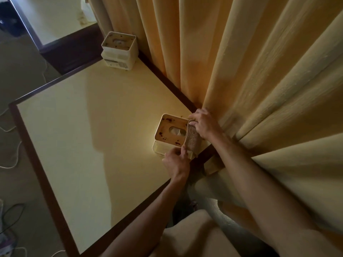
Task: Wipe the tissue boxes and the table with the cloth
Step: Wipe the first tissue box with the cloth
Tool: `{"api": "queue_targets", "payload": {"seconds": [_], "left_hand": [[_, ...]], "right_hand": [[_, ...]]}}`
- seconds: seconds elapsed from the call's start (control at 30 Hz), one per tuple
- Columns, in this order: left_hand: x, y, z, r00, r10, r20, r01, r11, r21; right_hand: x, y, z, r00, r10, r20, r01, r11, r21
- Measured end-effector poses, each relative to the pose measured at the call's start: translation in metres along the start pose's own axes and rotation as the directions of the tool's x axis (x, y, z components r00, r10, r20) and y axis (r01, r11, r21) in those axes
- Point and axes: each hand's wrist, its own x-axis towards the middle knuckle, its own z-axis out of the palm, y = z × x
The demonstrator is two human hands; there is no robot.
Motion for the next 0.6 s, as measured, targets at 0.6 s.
{"api": "queue_targets", "payload": {"seconds": [0.6], "left_hand": [[0.079, 0.032, -0.063, 0.671, 0.655, 0.347, -0.742, 0.585, 0.328]], "right_hand": [[-0.064, -0.030, 0.081, 0.940, 0.115, -0.322, -0.154, 0.983, -0.099]]}}
